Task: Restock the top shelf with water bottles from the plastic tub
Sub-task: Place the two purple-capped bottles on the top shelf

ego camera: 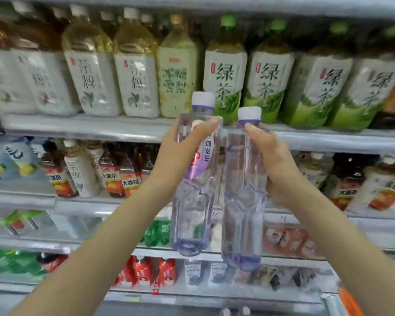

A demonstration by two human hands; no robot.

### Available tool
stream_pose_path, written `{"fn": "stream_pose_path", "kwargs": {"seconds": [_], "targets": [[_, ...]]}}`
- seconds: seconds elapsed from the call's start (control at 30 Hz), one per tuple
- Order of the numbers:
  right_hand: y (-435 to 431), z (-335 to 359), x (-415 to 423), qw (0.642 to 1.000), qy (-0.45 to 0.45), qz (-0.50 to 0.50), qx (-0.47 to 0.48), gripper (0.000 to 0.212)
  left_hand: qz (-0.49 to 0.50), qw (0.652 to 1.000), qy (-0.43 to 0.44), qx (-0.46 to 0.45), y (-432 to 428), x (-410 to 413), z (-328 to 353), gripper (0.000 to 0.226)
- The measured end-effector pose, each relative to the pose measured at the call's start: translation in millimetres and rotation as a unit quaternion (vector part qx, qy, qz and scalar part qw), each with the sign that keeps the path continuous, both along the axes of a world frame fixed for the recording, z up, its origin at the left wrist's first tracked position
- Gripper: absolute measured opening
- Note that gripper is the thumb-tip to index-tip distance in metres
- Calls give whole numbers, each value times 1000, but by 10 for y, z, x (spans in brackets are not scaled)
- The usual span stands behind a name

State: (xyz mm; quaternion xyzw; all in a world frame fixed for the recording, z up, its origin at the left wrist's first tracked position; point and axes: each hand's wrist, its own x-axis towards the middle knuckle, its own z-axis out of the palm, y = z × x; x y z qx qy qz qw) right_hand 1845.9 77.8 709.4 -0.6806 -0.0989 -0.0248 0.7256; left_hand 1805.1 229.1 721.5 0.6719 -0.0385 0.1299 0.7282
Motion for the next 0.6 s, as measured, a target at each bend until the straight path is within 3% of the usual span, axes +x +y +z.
{"fn": "stream_pose_path", "kwargs": {"seconds": [0.1,0.2,0.27,0.33,0.43,0.6], "targets": [[-88,485,-171,998,-63,-23,-22,72,-3,999,-39,8,12,-110,423,61],[-155,907,-371,992,-125,-25,-27,33,17,998,-58,2,1,-217,820,88],[-200,1139,-494,987,-155,-23,-25,21,28,997,-74,2,-16,-298,1083,93],[-264,1353,-607,983,-182,-24,-26,30,29,994,-98,22,-42,-330,1309,85],[-417,1607,-688,981,-188,-54,-14,13,21,993,-117,23,-154,-392,1611,46],[-700,1995,-693,973,-207,-106,6,37,2,990,-133,37,-514,-420,1999,62]]}}
